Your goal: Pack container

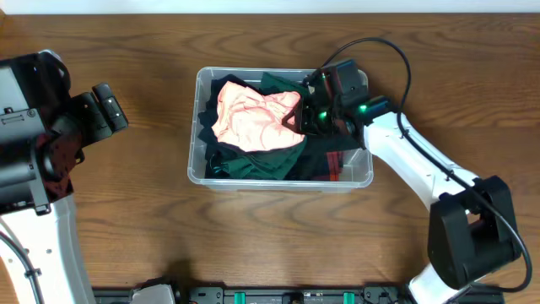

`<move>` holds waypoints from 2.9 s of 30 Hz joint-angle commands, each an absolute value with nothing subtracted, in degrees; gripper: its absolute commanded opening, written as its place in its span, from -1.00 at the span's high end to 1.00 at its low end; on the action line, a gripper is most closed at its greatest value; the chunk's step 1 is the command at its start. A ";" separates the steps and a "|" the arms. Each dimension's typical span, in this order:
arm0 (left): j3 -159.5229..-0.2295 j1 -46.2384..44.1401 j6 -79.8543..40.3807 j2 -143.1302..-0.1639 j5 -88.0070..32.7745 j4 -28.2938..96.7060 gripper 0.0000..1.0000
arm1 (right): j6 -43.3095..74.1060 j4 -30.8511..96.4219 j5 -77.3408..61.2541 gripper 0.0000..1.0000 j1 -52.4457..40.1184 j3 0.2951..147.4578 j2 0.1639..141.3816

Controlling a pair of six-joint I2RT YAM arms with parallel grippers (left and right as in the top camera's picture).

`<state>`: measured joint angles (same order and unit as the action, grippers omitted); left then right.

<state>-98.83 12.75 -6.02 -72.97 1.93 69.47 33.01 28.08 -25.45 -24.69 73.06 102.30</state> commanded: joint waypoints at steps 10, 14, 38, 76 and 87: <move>-98.80 13.10 -6.31 -73.01 2.61 69.65 -0.96 | 24.93 26.20 -14.92 0.21 -25.17 73.21 83.79; -98.80 13.10 -6.31 -73.01 2.61 69.65 -0.96 | 24.58 16.25 -22.44 0.53 -25.21 73.17 82.65; -98.80 13.10 -6.31 -73.01 2.61 69.65 -0.96 | 28.05 5.39 -28.99 0.76 -32.86 73.78 124.81; -98.80 13.10 -6.31 -73.01 2.61 69.65 -0.96 | -0.32 37.08 2.96 -0.99 -10.17 74.59 60.12; -98.80 13.10 -6.31 -73.01 2.61 69.65 -0.96 | -8.88 41.30 -2.81 -0.98 -1.93 73.93 50.26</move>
<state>-98.83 12.75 -6.02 -72.97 1.93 69.45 -4.34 39.77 -2.22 -3.05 74.50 54.13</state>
